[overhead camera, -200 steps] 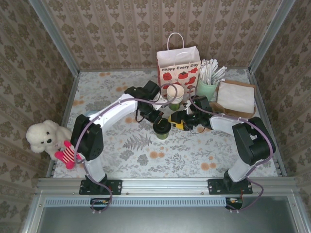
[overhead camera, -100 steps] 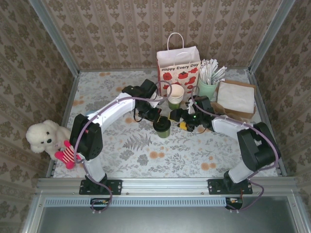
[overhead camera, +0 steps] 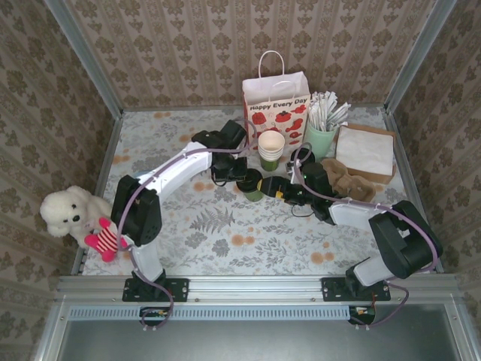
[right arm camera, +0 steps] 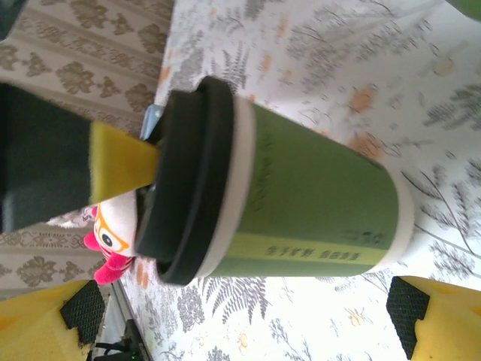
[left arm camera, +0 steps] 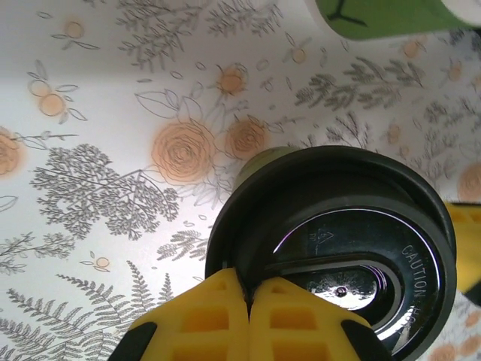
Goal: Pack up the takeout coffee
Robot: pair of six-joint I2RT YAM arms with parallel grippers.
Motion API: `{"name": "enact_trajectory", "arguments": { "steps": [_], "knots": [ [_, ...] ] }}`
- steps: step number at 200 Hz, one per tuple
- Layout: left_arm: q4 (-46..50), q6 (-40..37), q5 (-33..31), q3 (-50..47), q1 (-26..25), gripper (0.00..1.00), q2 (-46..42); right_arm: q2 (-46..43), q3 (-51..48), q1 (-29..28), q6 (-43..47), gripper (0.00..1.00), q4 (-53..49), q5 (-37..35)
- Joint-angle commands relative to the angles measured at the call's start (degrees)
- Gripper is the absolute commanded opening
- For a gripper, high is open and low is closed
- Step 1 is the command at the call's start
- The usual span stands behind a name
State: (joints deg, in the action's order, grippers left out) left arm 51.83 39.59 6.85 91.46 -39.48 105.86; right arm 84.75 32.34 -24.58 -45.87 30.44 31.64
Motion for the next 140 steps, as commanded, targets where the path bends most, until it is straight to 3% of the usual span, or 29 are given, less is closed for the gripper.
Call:
{"name": "enact_trajectory", "arguments": {
  "steps": [1, 23, 80, 140],
  "knots": [
    [9.9, 5.4, -7.0, 5.1, -0.5, 0.00, 4.1, 0.7, -0.6, -1.2, 6.2, 1.00, 6.3, -0.6],
    [15.3, 6.3, -8.6, 9.7, -0.8, 0.00, 7.5, 2.3, -0.7, -1.5, 7.2, 1.00, 6.2, -1.0],
    [14.6, 6.1, -8.2, 11.1, -0.9, 0.00, 9.2, 5.0, -1.5, -2.6, 7.3, 1.00, 9.9, -7.1],
    [16.1, 4.0, -9.0, 13.2, -1.0, 0.00, 10.3, 8.7, -1.1, -3.1, 6.4, 1.00, 15.9, -7.0]
  ]
}}
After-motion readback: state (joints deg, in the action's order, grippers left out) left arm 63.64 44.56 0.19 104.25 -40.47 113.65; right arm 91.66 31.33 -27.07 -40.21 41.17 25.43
